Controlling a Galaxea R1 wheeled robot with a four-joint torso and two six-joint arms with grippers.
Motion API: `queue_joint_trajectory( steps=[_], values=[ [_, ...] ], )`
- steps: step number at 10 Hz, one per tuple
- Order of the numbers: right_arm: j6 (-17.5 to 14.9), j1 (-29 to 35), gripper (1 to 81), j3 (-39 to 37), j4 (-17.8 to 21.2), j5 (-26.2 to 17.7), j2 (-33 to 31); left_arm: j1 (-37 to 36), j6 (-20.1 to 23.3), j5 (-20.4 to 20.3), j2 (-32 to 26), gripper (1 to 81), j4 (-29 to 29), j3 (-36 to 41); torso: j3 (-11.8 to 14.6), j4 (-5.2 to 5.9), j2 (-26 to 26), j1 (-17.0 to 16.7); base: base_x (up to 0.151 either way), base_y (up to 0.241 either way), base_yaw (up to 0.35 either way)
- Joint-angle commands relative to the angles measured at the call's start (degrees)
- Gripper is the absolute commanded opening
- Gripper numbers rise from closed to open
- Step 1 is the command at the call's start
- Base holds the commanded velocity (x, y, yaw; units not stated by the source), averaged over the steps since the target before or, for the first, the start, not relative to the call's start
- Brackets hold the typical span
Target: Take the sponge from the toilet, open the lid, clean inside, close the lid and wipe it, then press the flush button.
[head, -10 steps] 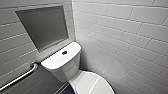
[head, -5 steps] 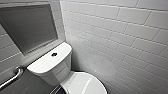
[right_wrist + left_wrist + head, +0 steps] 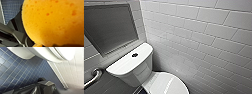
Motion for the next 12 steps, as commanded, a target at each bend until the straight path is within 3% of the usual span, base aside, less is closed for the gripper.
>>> queue_joint_trajectory(
  steps=[1,3,6,9,10,11,12],
  values=[
    [-0.2,-3.4,1.0,-10.3,-1.6,-2.2,3.9,-6.5,0.0,4.5,2.7,81.1,-2.6,-0.4,0.0,0.00,0.0,0.0,0.000,0.000,0.000],
    [-0.1,-4.4,1.0,-14.5,-2.5,-1.0,6.1,-7.0,0.0,5.7,5.1,81.1,-2.6,-2.1,0.0,0.00,0.0,0.0,0.000,0.000,0.000],
    [0.1,-5.3,1.0,-14.2,-4.7,-0.6,6.6,-7.0,0.0,6.9,6.9,81.1,-2.4,-4.1,0.0,0.00,0.0,0.0,0.000,0.000,0.000],
    [-0.4,-4.9,1.0,-19.3,-7.5,-6.2,10.7,-7.0,0.0,7.5,7.0,81.1,-2.4,-5.0,0.0,0.00,0.0,0.0,0.000,0.000,0.000],
    [-2.2,-4.3,1.0,-21.4,-7.0,-7.2,12.4,-7.0,0.0,8.3,7.4,81.1,-2.4,-4.9,0.0,0.00,0.0,0.0,0.000,0.000,0.000],
    [-7.1,-4.2,1.0,-21.2,-4.0,-8.6,12.5,-7.0,0.0,8.3,7.8,81.1,-2.4,-4.8,0.0,0.00,0.0,0.0,0.000,0.000,0.000],
    [-12.9,-4.4,1.0,-20.9,2.5,-8.8,12.4,-7.0,0.0,8.3,8.4,81.1,-2.4,-4.8,0.0,0.00,0.0,0.0,0.000,0.000,0.000]
  ],
)
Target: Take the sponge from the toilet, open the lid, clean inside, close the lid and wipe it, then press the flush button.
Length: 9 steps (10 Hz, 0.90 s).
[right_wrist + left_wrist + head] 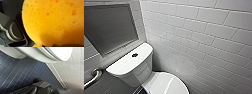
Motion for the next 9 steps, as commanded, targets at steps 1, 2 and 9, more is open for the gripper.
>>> queue_joint_trajectory(
  steps=[1,2,9],
  values=[
    [-16.7,-1.2,1.0,-0.2,15.6,-6.2,-1.0,-4.6,0.0,4.5,1.1,81.1,-1.0,2.0,0.0,0.00,0.0,0.0,0.000,0.000,0.000],
    [-20.4,-1.7,1.0,-0.1,20.4,-5.7,-0.9,-4.7,0.0,4.5,1.6,81.1,-0.9,2.0,0.0,0.00,0.0,0.0,0.000,0.000,0.000],
    [-20.5,-1.7,1.0,-1.2,21.7,-5.3,2.0,-9.5,0.0,4.2,3.0,81.1,-9.4,3.6,0.0,0.00,0.0,0.0,0.000,0.000,0.000]
  ],
)
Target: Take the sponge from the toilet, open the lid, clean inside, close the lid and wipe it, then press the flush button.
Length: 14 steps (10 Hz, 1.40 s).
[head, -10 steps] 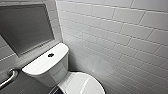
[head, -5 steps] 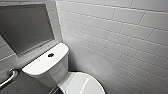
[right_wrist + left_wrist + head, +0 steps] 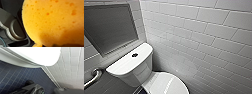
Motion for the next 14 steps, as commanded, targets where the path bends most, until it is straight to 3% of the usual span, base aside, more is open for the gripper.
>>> queue_joint_trajectory(
  steps=[1,5,14],
  values=[
    [-0.2,-1.6,1.0,0.3,0.6,-4.2,-1.7,-6.2,0.0,2.8,0.9,81.1,-6.2,0.8,0.0,0.00,0.0,0.0,0.000,0.000,0.000],
    [0.1,-1.9,1.0,3.0,1.1,-3.6,-2.0,-7.1,0.0,-3.5,2.1,81.1,-8.0,-0.7,0.0,0.00,0.0,0.0,0.000,0.000,0.000],
    [0.2,-1.0,1.0,7.1,1.0,-3.7,-3.3,-6.8,0.0,-5.4,2.6,81.1,-9.7,-2.0,0.0,0.00,0.0,0.0,0.000,0.000,0.000]
  ],
)
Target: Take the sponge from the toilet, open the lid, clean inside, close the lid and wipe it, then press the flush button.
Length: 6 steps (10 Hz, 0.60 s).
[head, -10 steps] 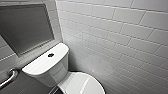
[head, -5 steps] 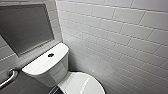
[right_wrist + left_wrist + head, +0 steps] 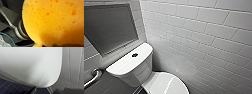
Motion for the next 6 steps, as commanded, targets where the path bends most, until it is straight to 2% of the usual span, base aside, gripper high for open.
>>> queue_joint_trajectory(
  steps=[1,3,6],
  values=[
    [0.1,-0.8,1.0,0.9,0.7,-4.2,-1.5,-4.1,0.0,4.1,1.2,81.1,-0.9,-0.4,0.0,0.00,0.0,0.0,0.000,0.000,0.000],
    [0.2,-0.9,1.0,1.0,0.7,-4.2,-1.5,-4.2,0.0,3.9,2.4,81.1,-1.2,-3.0,0.0,0.00,0.0,0.0,0.000,0.000,0.000],
    [0.1,-1.0,1.0,1.5,0.7,-4.2,-1.6,-5.5,0.0,3.0,2.6,81.1,-1.7,-3.1,0.0,0.00,0.0,0.0,0.000,0.000,0.000]
  ],
)
